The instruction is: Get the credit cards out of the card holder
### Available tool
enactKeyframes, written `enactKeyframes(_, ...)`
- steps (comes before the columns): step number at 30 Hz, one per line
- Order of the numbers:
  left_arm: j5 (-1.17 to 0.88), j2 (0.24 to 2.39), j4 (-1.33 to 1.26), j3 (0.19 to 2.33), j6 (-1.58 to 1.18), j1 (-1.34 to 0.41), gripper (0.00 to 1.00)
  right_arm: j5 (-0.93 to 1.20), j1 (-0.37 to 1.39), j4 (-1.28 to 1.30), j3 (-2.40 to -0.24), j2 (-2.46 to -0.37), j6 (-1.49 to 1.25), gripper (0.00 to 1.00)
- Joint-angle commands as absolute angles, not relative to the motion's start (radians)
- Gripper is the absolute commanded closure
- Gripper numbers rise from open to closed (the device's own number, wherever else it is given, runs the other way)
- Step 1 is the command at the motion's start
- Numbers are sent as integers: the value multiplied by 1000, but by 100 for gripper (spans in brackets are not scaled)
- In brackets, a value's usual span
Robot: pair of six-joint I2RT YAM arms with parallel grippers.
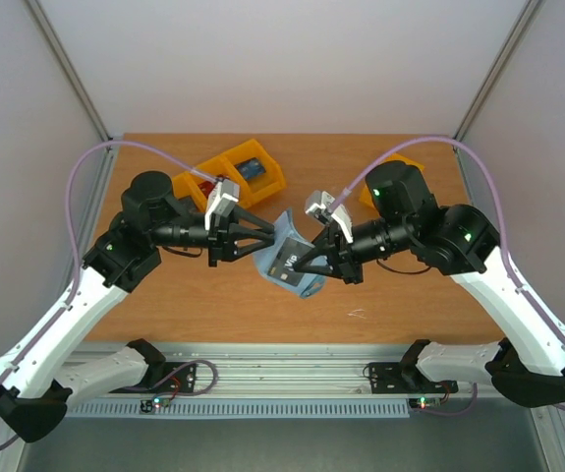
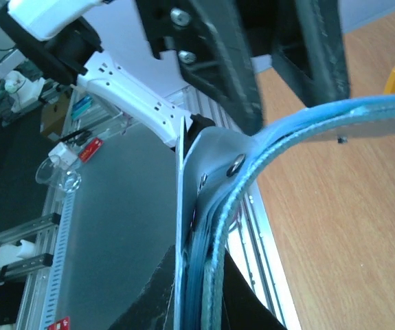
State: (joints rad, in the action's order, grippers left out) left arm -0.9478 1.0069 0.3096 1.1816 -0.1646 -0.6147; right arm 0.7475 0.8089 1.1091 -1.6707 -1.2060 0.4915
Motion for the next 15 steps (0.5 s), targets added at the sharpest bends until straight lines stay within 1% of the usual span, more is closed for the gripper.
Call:
enactKeyframes(1, -958, 1025, 383, 1188, -82, -631, 72, 780, 828, 1057, -1689, -1177, 513, 99)
enactKeyframes(7, -1027, 1027, 381, 1199, -72, -653, 72, 637, 828, 1057, -1690, -1196, 487, 99)
enactKeyframes(10, -1003, 1025, 423, 1230, -49, -651, 72, 587, 828, 1057, -1689, -1198, 476, 99)
enactKeyframes(15, -920, 1028, 504, 1297, 47, -629, 68, 470, 827, 1077, -1693, -1210, 447, 99)
